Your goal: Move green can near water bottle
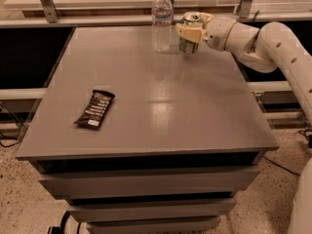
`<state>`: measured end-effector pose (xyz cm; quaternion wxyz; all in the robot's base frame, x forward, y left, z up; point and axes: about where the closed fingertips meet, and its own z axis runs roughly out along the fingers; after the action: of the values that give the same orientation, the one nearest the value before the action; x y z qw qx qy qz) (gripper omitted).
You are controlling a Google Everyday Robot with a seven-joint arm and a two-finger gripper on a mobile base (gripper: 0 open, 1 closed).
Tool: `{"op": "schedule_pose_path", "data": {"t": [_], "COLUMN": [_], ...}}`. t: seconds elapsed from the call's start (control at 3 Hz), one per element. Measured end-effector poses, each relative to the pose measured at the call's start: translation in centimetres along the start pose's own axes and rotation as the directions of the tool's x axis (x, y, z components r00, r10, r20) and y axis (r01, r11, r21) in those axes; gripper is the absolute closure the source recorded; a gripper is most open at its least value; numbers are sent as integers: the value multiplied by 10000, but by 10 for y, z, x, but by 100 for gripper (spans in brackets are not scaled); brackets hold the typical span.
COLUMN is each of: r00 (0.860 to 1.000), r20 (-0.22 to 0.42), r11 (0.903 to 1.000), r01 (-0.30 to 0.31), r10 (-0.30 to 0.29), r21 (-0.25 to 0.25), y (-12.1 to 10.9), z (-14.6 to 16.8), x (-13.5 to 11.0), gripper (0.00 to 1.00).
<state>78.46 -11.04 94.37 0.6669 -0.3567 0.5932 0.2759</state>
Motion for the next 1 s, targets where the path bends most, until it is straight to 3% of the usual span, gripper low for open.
{"op": "schedule_pose_path", "data": {"t": [0.67,1.0], "r00": [9999,9998], "r20": [116,-85], "r11": [9999,9998], "r01": [-98,-167], "r10": [99,166], "r21": [-101,-129], "y": [3,6], "z": [15,18], "x": [10,14], "gripper": [13,0]}}
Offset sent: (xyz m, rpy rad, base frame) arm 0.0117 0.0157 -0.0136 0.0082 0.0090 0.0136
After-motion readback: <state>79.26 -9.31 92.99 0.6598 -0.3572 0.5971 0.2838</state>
